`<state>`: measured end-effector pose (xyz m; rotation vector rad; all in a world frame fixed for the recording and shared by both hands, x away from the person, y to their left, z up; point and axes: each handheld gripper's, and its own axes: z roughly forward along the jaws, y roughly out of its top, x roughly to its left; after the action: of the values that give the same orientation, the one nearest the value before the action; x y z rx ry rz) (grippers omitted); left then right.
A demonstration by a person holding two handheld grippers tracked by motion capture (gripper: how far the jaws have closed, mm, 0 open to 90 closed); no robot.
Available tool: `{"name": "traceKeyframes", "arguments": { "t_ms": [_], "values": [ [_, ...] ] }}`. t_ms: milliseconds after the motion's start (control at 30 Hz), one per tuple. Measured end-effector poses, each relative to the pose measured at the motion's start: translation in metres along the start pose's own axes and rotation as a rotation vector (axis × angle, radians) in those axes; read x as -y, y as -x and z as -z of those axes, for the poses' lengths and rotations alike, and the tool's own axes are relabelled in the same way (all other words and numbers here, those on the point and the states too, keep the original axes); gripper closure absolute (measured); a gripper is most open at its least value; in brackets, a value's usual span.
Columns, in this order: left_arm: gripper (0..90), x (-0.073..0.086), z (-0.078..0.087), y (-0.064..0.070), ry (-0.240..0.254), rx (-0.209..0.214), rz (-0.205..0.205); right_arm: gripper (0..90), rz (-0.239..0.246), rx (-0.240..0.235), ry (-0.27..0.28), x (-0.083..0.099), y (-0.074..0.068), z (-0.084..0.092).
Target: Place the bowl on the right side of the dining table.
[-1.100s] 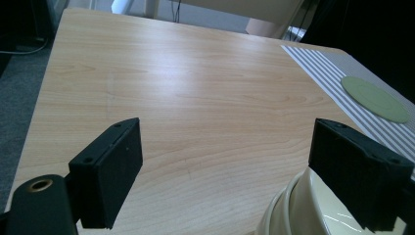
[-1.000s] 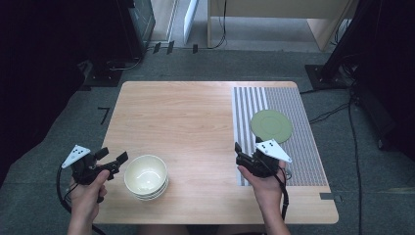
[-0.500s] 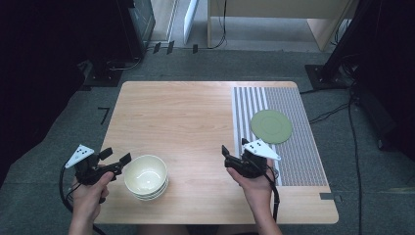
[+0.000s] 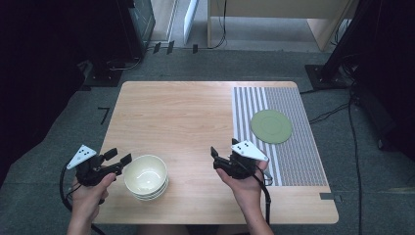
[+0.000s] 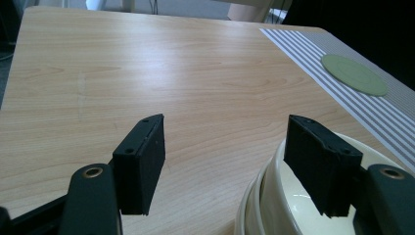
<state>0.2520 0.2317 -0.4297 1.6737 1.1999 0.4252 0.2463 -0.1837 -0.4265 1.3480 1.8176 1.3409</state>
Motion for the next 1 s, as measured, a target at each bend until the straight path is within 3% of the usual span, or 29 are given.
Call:
{"name": "traceKeyframes", "arguments": {
  "t_ms": [267,1000],
  "values": [
    [30.4,0.001,-0.004,0.002,-0.04,0.01,-0.019,23.8,-0.001,-0.025,-0.011,0.0,-0.01,-0.007],
    [28.8,0.002,-0.006,0.001,-0.07,0.035,-0.019,26.9,0.041,-0.075,-0.011,0.002,-0.03,-0.018]
  ]
}}
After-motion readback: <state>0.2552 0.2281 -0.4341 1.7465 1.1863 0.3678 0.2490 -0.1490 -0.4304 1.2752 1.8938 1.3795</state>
